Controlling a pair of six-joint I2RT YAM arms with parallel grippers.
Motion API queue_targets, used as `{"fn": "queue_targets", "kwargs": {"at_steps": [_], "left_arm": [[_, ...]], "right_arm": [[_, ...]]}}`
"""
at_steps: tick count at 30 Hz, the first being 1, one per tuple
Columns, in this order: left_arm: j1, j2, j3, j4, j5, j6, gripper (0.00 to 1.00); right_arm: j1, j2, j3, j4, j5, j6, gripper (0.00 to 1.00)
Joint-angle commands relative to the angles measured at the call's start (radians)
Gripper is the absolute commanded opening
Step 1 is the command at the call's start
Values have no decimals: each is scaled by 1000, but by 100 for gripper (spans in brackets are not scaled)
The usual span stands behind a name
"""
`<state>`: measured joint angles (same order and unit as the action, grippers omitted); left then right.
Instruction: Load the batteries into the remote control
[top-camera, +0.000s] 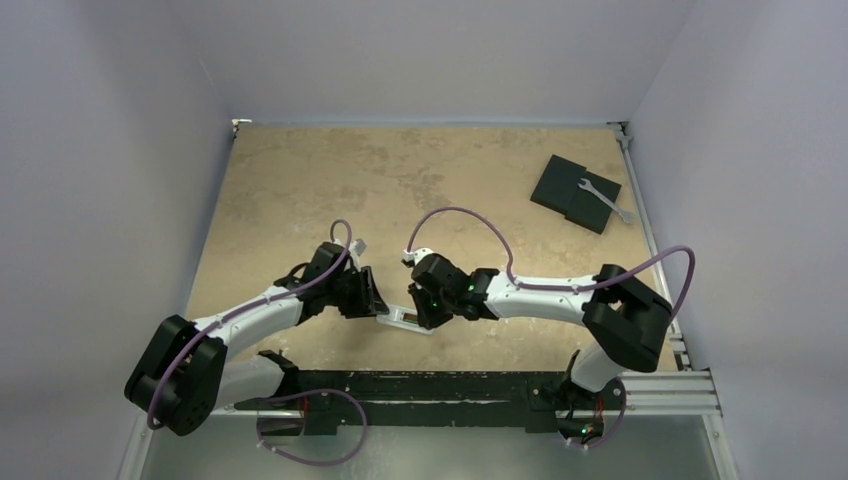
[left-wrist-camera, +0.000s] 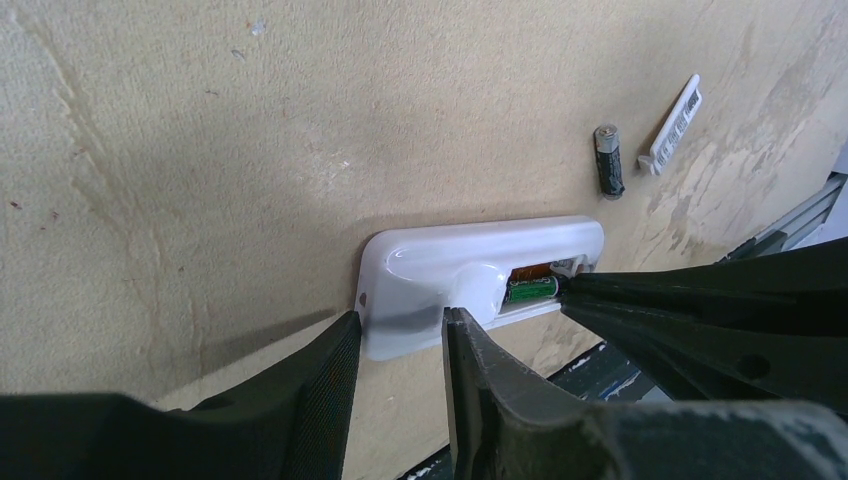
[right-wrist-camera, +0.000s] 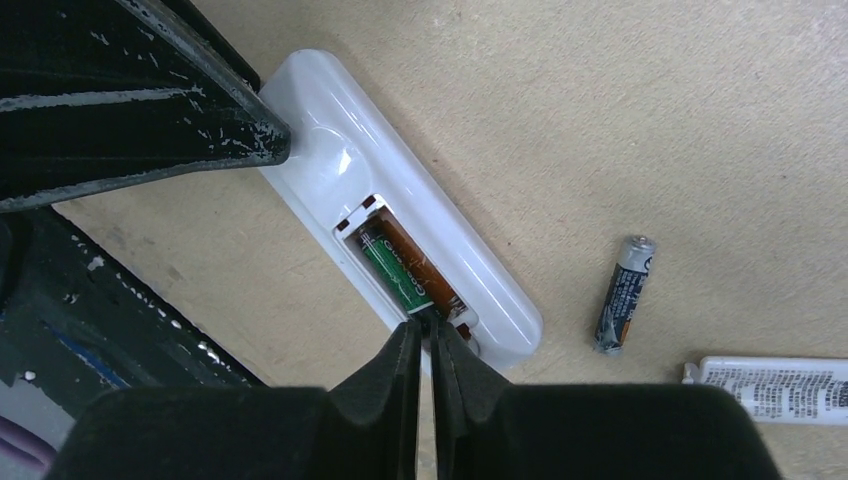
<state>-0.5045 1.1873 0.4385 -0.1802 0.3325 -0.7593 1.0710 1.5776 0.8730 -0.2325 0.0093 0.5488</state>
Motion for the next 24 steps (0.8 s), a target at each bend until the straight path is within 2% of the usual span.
{"fn": "queue_targets", "kwargs": {"at_steps": [1,11,24], "left_arm": [[-11,4,-8,38,26,0,34],[-12,3,-10,41,25,0,34],[-13,6,-9,47,30,3,34]], "right_arm": [[3,40,71,-1,-1,-44,14],[10,114,154,-113,-8,-132,0],[29,211,246,-202,4,-184,0]]}}
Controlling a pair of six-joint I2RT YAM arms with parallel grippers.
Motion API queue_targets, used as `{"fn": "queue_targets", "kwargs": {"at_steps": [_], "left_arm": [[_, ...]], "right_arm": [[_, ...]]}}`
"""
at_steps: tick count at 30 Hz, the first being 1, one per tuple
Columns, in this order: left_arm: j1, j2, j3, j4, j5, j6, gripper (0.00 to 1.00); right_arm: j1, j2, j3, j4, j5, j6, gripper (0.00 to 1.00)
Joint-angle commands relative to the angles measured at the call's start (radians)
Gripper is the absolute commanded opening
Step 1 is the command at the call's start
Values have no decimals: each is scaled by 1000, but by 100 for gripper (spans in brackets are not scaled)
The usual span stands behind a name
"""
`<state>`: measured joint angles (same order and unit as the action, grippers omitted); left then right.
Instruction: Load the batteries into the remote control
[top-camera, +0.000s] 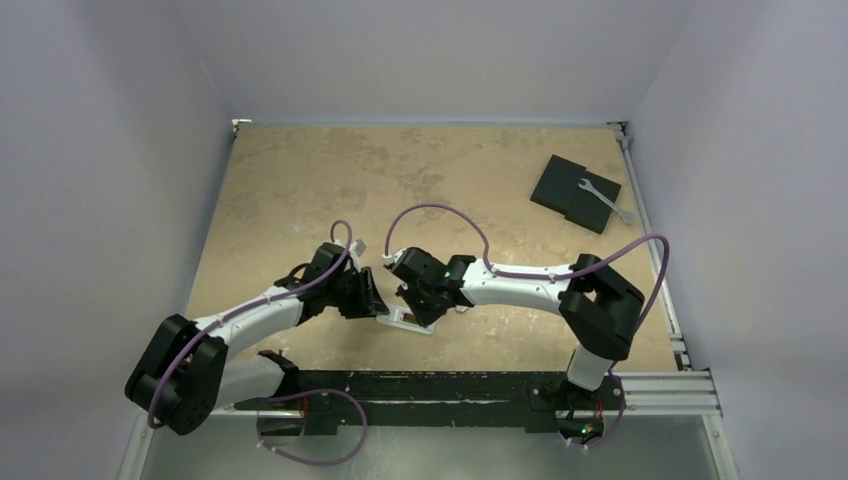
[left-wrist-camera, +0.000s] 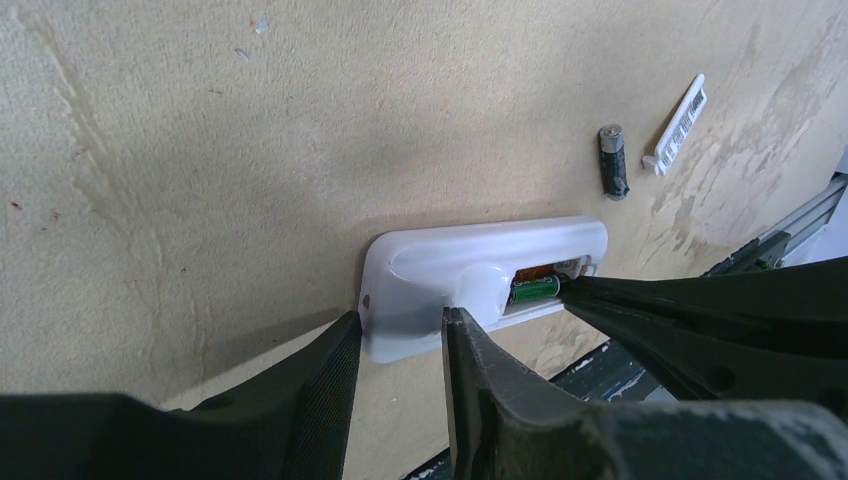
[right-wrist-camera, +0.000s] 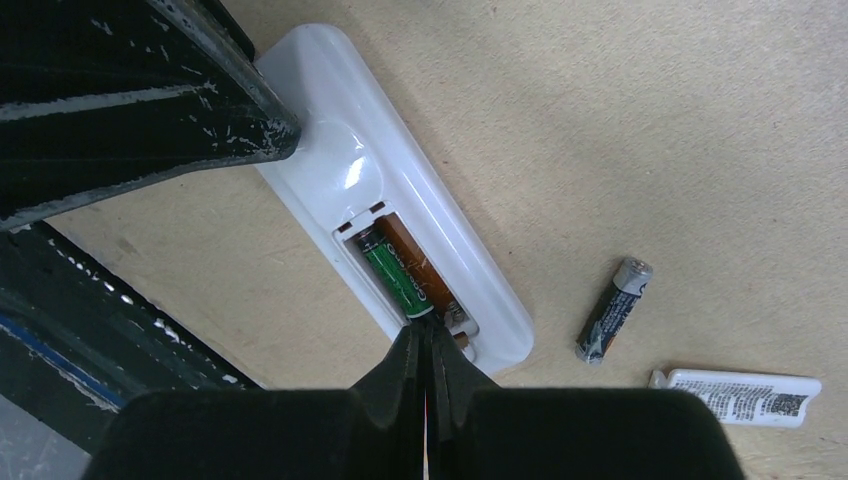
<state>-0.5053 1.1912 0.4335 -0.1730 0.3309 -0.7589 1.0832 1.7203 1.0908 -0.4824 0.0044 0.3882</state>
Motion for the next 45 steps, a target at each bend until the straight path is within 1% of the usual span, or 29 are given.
{"fn": "queue_targets", "kwargs": {"at_steps": [1,8,14,20,22,30,35,39,42,45], "left_arm": [[-12,0,-5,39,32,3,34],[-13,-2,-4,40,31,3,34],[-13,-5,-4,39,33,2,35],[-13,-10,-4,38,33,3,35],[-13,-11,-2,37,32,2,36],[-13,-18,-2,33,27,4,36],[-13,-18,2,27,24,6,36],[-13,-18,6,23,18,9,37],[-12,-17,8,16,12,10,37],[-12,-27,16,-5,1,10,40]], "right_arm": [[17,74,35,41,13,-26,0],[18,114,74,9,-2,-56,0],[18,143,105,-14,-37,-86,4],[18,139,139,-55,-12,-105,5],[18,136,160,-80,27,-107,5],[18,87,148,-68,44,-85,5],[17,32,131,-49,79,-71,11],[16,-8,126,-49,105,-72,18],[13,-27,116,-47,128,-76,20],[3,-41,99,-36,150,-79,24]]}}
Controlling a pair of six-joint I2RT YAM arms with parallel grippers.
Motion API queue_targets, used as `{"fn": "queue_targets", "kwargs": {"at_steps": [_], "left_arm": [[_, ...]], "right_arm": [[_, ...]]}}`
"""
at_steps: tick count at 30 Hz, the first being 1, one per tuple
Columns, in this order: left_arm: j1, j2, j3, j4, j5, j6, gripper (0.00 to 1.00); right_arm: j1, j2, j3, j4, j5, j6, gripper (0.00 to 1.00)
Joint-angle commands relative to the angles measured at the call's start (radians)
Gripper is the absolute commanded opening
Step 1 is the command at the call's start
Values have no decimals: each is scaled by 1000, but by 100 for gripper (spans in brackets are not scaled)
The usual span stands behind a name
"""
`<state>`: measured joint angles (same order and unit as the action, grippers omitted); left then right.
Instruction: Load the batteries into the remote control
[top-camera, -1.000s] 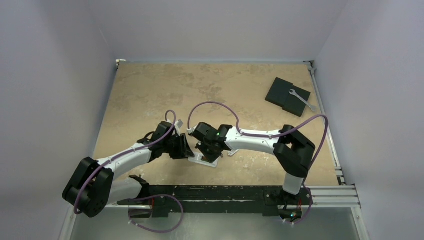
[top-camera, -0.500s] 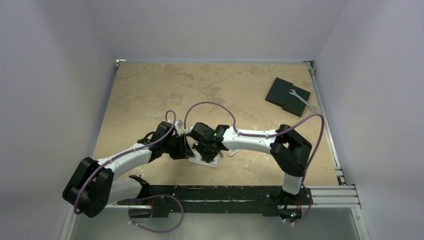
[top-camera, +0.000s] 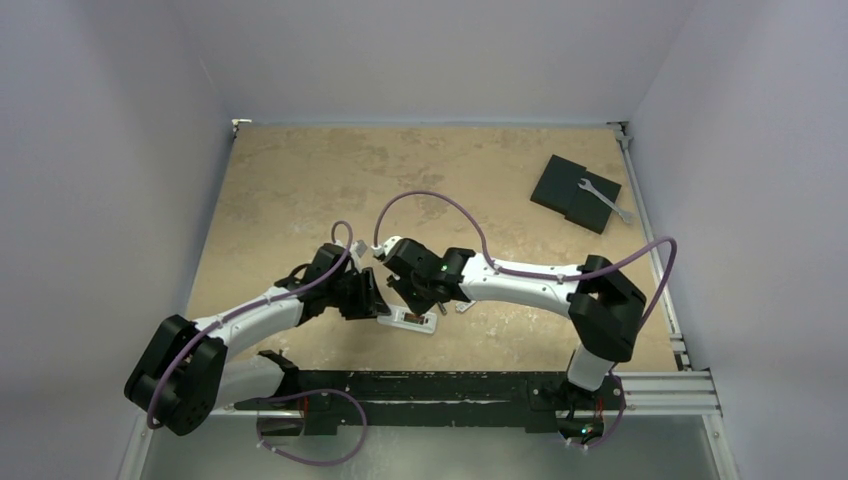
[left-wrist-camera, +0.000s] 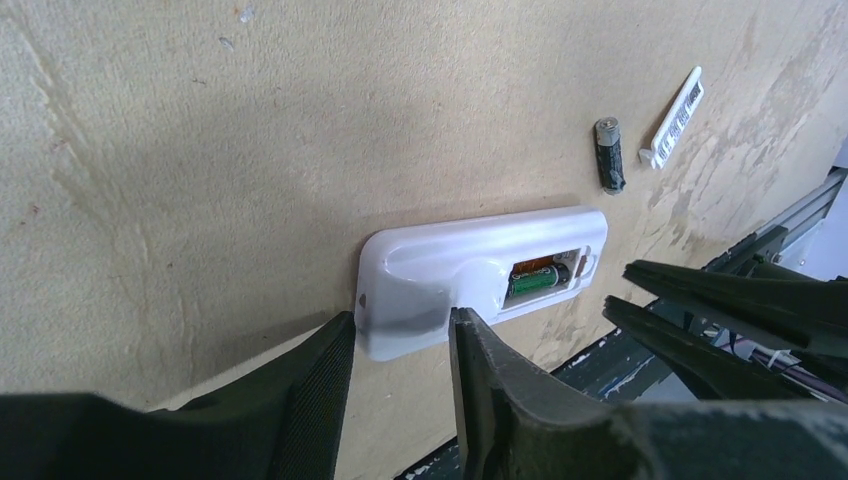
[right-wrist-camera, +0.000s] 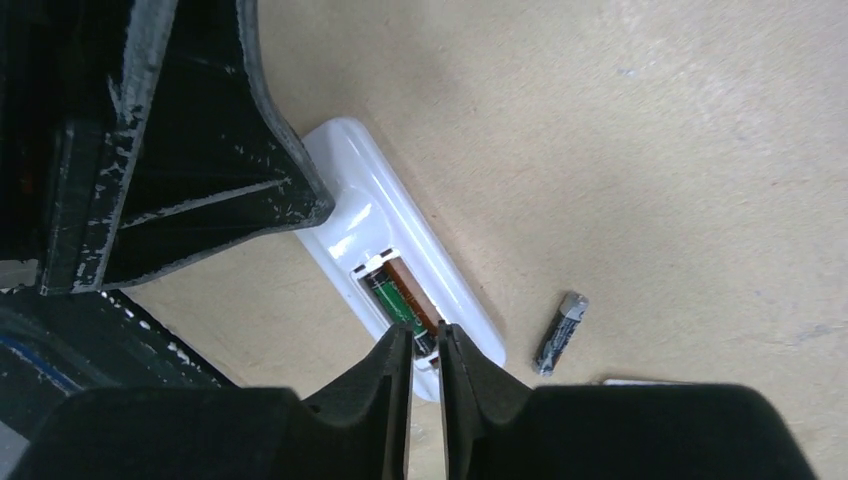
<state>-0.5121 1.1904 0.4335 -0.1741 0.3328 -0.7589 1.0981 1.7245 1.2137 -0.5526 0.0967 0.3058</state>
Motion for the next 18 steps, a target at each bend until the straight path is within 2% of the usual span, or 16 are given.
{"fn": "queue_targets", "kwargs": {"at_steps": [1,8,18], "left_arm": [[-6,-29,21,-12,-5,10,42],[-8,-68,39,-77,-39,-4,53],[-52,-129,9,-79,-9,-104,55]], "right_arm": [[-17,-49,-31,38,64,2,26],[-40,-60,-77,78,91,-9,40],[-70,-45,-100,134,125,-25,42]]}}
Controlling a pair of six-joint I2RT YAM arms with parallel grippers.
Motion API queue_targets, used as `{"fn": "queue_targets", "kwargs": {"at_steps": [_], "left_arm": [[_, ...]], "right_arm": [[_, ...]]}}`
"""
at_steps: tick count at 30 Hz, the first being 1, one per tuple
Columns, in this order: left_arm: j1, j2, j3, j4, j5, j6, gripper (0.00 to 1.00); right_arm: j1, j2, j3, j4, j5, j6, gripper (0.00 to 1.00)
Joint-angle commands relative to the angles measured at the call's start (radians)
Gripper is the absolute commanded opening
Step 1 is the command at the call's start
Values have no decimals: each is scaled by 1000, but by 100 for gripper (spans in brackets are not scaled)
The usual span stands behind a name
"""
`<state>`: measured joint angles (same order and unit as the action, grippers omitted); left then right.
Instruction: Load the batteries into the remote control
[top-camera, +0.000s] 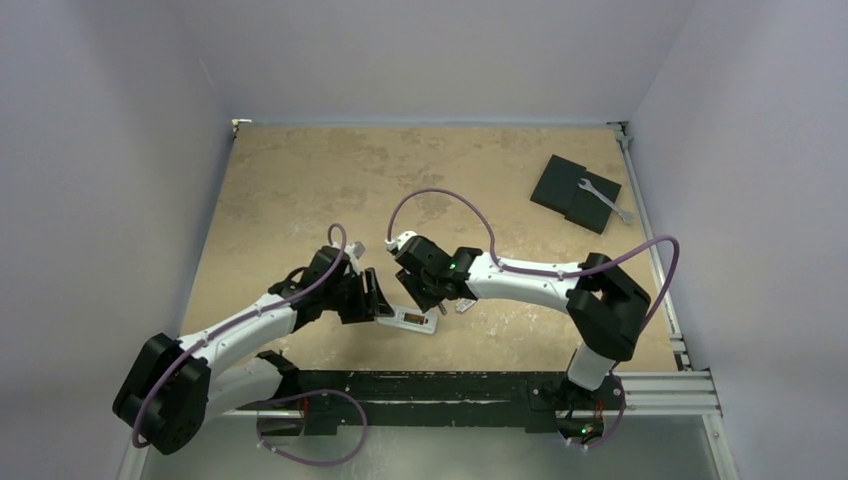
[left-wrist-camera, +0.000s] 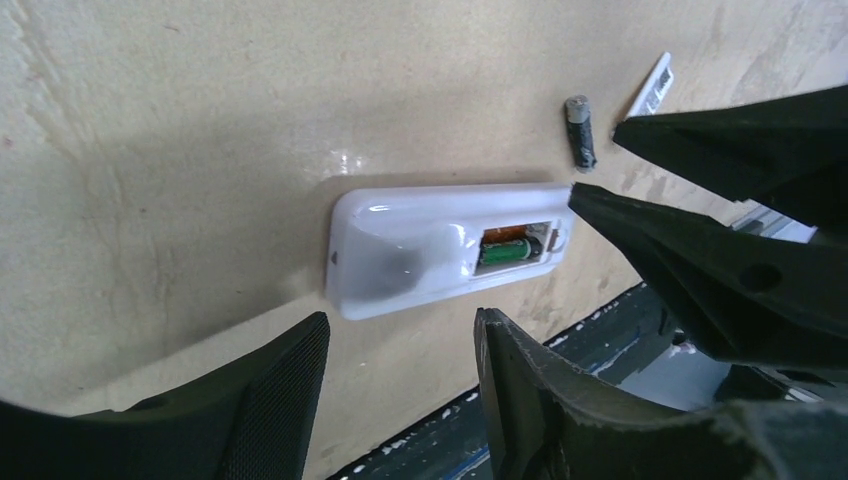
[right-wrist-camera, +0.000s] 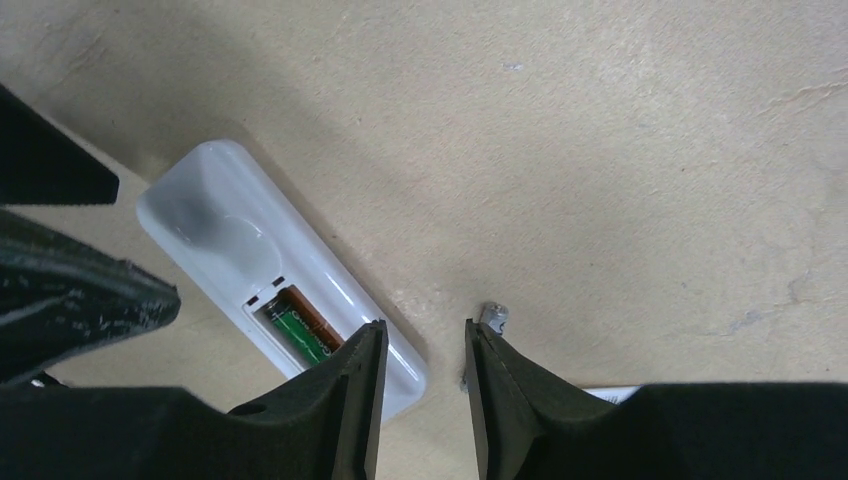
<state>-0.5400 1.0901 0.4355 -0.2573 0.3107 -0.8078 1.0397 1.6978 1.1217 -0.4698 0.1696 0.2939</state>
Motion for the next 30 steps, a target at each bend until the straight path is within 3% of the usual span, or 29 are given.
{"fn": "queue_targets", "kwargs": {"at_steps": [1,11,30], "left_arm": [[-31,-31,7,6,13,-64,55],[-97,14,4,62,6,-120,56],[-121,107,8,95,-42,-101,56]], "right_arm": [[-17,-17,-8,51,63,-14,42],[-47,-9,-27,73,113,-24,47],[-78,-12,-107,106,30,-6,49]]}}
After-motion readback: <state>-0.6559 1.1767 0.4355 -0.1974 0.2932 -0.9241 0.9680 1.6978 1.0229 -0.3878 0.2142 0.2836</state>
